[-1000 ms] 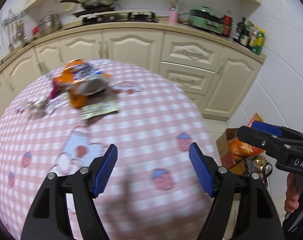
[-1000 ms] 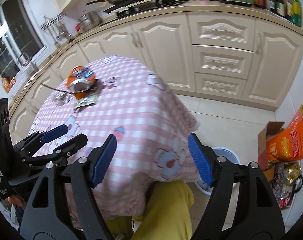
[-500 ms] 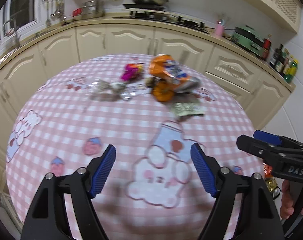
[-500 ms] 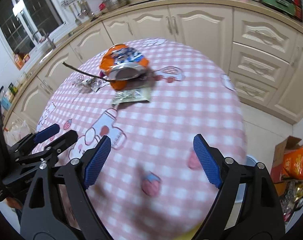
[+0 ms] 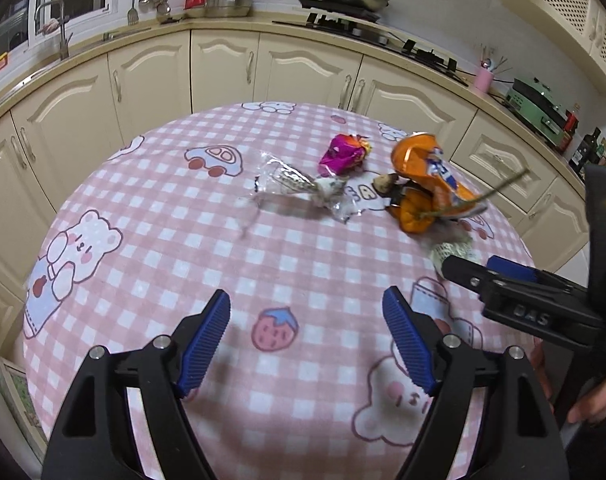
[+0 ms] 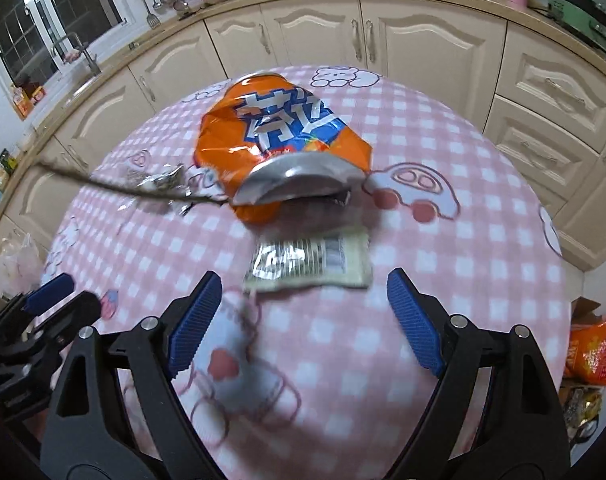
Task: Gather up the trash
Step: 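Grasp the printed paper wrapper with the right tool while the left tool grasps the clear foil wrapper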
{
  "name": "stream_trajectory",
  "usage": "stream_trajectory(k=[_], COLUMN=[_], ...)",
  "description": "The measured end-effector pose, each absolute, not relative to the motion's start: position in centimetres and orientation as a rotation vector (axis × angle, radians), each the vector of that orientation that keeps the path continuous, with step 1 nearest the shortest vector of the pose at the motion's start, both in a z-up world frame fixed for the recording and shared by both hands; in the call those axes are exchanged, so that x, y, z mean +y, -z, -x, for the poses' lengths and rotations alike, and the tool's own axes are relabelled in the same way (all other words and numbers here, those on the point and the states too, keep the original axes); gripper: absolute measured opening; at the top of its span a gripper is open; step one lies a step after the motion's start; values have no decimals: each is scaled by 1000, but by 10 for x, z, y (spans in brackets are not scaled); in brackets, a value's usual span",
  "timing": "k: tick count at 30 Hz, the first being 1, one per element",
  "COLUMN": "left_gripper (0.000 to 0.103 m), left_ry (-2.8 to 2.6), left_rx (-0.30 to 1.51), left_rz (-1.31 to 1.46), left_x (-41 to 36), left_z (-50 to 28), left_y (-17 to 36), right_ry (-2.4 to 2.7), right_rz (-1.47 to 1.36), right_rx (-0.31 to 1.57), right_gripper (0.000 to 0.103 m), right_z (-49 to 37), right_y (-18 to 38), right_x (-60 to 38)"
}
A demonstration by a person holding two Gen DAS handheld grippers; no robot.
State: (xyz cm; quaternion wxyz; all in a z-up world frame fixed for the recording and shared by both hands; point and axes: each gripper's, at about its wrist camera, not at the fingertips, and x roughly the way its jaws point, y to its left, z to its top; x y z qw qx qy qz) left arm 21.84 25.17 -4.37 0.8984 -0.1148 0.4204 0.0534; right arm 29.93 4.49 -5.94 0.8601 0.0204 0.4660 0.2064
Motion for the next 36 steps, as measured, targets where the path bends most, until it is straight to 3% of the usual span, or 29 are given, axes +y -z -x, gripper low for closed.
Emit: stream_trajectory(k=[4, 5, 6, 10, 11, 12, 31, 32, 33, 34, 36], left_gripper=[77, 77, 77, 77, 77, 77, 84, 83, 71, 69, 42], left_ry=[-112, -112, -111, -114, -118, -118, -167, -182, -176, -146, -151], left_rx=[889, 896, 901, 913, 916, 918, 924, 928, 934, 928, 922], left_rz=[250, 250, 250, 250, 253, 258, 376, 394, 404, 404, 380], left_x=[255, 255, 255, 256, 256, 258, 285, 289, 291, 293, 292], left_z=[-227, -230, -232, -239, -242, -244, -335, -338, -340, -340, -336], left_y=[47, 48, 49, 49, 49, 48, 55, 60, 64, 65, 60], right_ry=[-382, -375, -378, -409, -414, -428, -469, -470, -472, -474, -474], right_rz=[-19, -12, -8, -16, -28, -53, -88, -86, -83, -82, -83], right_rx=[965, 960, 952, 954, 955, 961, 906, 905, 903, 901, 899], right_gripper=[80, 65, 57, 47, 33, 27, 23, 23, 23, 23, 23], right_z=[-310, -311, -311, -310, -309, -309, -306, -306, -306, -307, -308], right_y=[63, 62, 61, 61, 61, 60, 30, 29, 28, 28, 27], right_x=[52, 52, 52, 44, 40, 34, -7, -7, -6, -7, -8])
